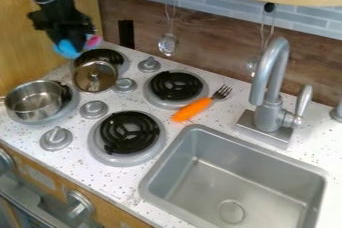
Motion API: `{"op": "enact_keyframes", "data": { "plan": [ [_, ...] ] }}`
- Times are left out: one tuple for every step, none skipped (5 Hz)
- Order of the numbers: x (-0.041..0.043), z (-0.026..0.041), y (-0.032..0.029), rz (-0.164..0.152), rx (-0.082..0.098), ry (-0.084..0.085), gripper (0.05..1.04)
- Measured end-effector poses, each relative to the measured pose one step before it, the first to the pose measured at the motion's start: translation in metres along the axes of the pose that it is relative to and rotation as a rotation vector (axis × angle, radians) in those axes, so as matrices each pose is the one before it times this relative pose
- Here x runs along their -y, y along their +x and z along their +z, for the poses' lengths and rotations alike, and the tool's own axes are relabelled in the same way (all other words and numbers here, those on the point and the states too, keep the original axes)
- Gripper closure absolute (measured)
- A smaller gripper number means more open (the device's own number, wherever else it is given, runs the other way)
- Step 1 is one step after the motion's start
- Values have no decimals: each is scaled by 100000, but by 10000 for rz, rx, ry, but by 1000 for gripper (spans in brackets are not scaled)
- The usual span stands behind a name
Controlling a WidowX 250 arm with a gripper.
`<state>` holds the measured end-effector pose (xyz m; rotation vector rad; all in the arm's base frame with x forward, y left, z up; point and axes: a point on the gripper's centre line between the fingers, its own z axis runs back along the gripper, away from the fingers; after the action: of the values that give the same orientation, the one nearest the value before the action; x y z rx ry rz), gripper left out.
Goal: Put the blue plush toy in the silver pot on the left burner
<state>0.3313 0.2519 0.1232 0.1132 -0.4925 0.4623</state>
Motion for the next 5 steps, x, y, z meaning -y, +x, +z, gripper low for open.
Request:
{"op": "enact_keyframes", "data": {
  "plan": [
    [-3081, -239, 266, 290, 15, 747, 655],
    [-2513, 49, -608, 365, -66, 301, 706],
    [-1000, -277, -1077, 28, -258, -46, 723],
    [-806, -632, -1161, -325, -257, 494, 723],
    [309, -572, -934, -173, -182, -84, 723]
  ]
}}
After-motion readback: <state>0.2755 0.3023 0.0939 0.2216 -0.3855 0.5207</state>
